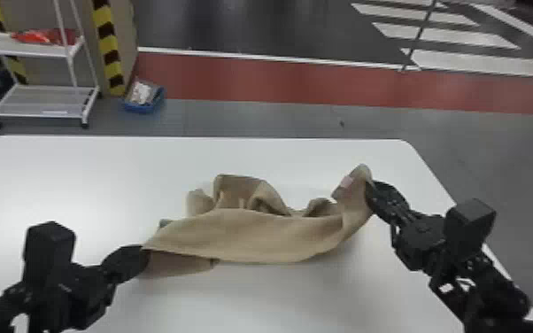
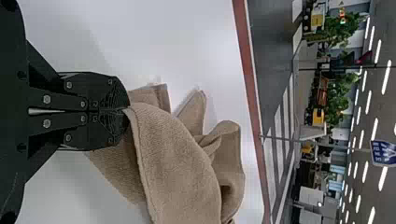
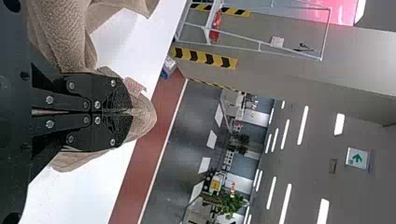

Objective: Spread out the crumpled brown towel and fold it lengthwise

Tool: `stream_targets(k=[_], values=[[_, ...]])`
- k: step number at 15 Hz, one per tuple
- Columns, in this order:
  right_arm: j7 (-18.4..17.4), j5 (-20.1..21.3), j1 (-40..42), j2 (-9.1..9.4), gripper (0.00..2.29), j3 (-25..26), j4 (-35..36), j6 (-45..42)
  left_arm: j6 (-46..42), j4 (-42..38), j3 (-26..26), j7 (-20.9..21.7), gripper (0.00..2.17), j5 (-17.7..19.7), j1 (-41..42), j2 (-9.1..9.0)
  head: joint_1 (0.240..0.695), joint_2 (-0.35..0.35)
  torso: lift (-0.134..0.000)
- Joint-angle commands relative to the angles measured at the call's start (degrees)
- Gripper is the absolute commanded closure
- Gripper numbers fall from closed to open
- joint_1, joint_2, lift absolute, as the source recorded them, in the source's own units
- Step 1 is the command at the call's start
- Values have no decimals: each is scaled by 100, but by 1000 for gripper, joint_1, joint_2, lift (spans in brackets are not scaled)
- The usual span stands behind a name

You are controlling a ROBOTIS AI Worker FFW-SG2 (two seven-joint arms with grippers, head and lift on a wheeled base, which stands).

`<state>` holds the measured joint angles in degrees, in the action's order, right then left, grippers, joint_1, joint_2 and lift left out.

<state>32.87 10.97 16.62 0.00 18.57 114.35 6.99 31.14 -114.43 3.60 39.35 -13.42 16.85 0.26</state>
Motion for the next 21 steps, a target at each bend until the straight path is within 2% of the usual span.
stream_targets(k=[1,2,3,4,6,8,9,10,11,12,14,15,16,17,19,21], values=[[18,20,-397,5,1740,59,-281,53,239,-273,457,99,2145,24,-226,-41,695,-168,-124],[27,64,-590,-105,1740,-12,-431,36,415,-326,580,187,2145,-3,-393,-41,695,-159,-124],[44,187,-827,-308,1740,-161,-589,36,538,-352,686,249,2145,-55,-577,-41,695,-144,-124],[176,450,-1029,-475,1740,-372,-668,36,644,-387,747,257,2145,-73,-709,-26,695,-112,-124],[677,767,-1126,-721,1737,-636,-624,-17,696,-537,756,319,2145,-135,-806,27,695,-80,-124],[1195,1066,-977,-1134,1737,-741,-571,-34,626,-721,545,539,2145,-258,-709,80,695,-43,-124],[1336,1241,-792,-1371,1737,-741,-650,-52,380,-748,369,644,2145,-337,-595,194,695,-27,-124],[1362,1356,-625,-1608,1723,-724,-809,-158,187,-712,150,688,2145,-477,-516,326,695,-35,-124],[1371,1435,-467,-1731,1595,-653,-905,-281,99,-642,-8,697,2145,-679,-489,352,695,-54,-124],[1398,1444,-247,-1775,1403,-504,-914,-474,28,-537,-158,688,2145,-785,-489,396,695,-74,-124],[1415,1373,113,-1784,1396,-108,-888,-738,-95,-449,-193,618,2145,-838,-516,422,695,-145,-124],[1406,1303,298,-1784,1082,155,-844,-861,-95,-458,-193,600,2145,-846,-516,457,695,-166,-124],[1415,1197,438,-1784,464,375,-809,-896,-147,-475,-193,609,2145,-864,-498,501,695,-180,-124],[1424,1197,526,-1802,22,516,-773,-949,-147,-484,-193,635,2145,-873,-463,528,695,-197,-124],[1415,1277,623,-1863,-1,691,-738,-1001,-200,-484,-263,688,2145,-917,-410,563,695,-241,-124],[1424,1584,755,-1925,49,674,-571,-1089,-235,-475,-351,723,2145,-1005,-366,589,695,-269,-124]])
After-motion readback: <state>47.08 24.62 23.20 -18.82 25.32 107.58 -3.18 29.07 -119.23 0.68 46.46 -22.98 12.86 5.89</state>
